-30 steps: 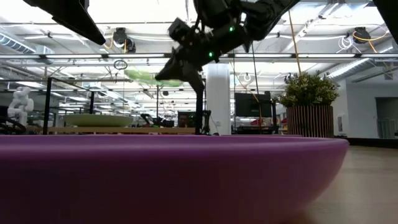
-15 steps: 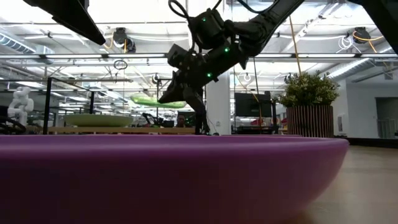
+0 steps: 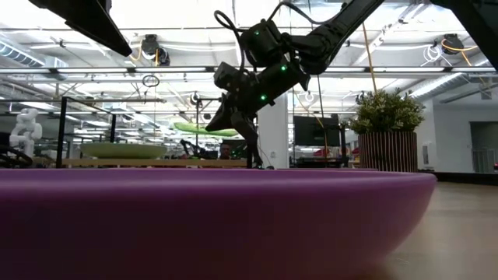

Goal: Place and stack plates onto a shelf
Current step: Put the right green transparent plate on the shelf

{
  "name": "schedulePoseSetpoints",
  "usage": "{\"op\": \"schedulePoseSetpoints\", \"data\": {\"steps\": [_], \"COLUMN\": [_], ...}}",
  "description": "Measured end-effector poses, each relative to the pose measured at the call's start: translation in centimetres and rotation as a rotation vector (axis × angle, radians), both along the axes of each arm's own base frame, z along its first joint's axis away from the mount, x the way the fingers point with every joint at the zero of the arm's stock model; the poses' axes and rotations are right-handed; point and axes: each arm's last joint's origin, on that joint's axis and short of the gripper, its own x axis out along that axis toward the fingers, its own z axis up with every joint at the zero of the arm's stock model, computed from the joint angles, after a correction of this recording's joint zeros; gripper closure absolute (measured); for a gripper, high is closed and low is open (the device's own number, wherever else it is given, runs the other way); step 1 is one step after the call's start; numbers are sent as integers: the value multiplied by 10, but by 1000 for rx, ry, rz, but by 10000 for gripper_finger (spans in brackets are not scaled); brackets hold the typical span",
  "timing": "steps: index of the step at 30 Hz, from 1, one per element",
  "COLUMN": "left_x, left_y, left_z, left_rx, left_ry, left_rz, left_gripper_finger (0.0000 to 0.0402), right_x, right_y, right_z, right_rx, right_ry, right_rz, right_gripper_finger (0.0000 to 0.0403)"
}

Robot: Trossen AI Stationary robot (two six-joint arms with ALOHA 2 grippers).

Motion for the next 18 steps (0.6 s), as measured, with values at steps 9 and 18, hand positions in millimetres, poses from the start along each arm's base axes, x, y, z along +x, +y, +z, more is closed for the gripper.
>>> {"op": "schedulePoseSetpoints", "data": {"steps": [9,18], "left_x": [0,0], "left_y": [0,1], "left_z": [0,0], "left_rx": [4,26], "left_ry": [1,-7], "left_rz": [-2,0], "left_gripper_finger": [179,179], "right_x": [6,8], "right_y": [17,15], "right_z": [4,5], "right_rx": [37,63], "right_ry": [-65,-125], "right_rz": [6,-34], "right_gripper_finger": [403,403]}}
